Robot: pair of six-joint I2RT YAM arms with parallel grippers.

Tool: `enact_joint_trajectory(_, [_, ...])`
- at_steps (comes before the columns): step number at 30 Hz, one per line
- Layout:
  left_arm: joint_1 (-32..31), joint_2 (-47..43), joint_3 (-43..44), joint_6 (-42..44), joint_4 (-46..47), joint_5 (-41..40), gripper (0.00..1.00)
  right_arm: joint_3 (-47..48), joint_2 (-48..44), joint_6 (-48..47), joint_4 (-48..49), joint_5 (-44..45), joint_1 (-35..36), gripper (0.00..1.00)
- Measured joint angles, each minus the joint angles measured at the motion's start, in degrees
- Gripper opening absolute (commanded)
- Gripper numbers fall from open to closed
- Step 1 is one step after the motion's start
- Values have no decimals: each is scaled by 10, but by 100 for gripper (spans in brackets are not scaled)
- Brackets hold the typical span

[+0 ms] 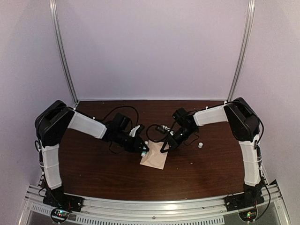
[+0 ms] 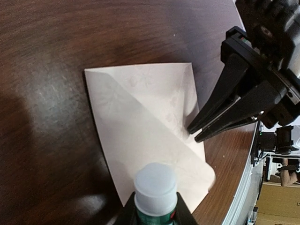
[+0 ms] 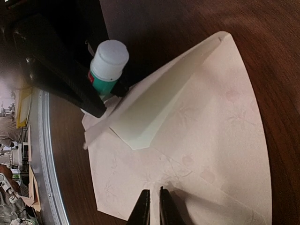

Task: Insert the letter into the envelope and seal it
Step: Fold the envelope flap from the letter.

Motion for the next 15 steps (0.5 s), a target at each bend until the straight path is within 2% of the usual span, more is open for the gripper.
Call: enact_joint_trajectory(15, [-6, 23, 11, -9, 12, 10, 0, 9, -3, 7, 2, -19, 0, 10])
